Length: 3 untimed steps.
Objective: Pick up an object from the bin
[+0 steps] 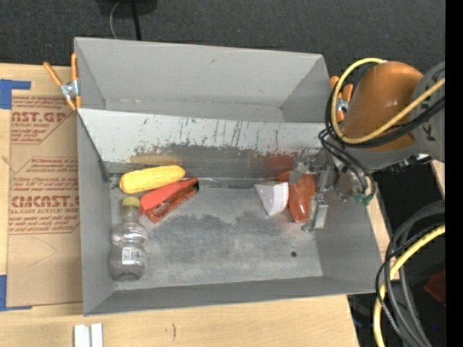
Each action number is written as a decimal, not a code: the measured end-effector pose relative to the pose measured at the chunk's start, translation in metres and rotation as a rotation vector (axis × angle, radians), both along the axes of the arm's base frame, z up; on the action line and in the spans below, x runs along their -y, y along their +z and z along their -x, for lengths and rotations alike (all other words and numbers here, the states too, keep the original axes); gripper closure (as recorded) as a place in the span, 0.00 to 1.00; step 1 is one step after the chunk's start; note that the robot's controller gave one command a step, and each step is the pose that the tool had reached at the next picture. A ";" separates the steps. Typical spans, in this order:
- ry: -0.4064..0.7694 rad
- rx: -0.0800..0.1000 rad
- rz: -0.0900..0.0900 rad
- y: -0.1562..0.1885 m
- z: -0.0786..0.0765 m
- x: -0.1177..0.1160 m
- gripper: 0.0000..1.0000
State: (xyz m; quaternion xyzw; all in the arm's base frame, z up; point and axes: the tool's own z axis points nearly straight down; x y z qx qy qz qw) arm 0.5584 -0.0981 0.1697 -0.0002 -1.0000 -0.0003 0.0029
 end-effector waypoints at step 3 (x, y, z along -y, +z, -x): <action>-0.280 0.018 -0.003 -0.075 -0.011 0.017 0.00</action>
Offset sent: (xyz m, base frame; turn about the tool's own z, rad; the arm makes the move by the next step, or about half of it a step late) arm 0.0084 -0.0407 -0.0824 0.2799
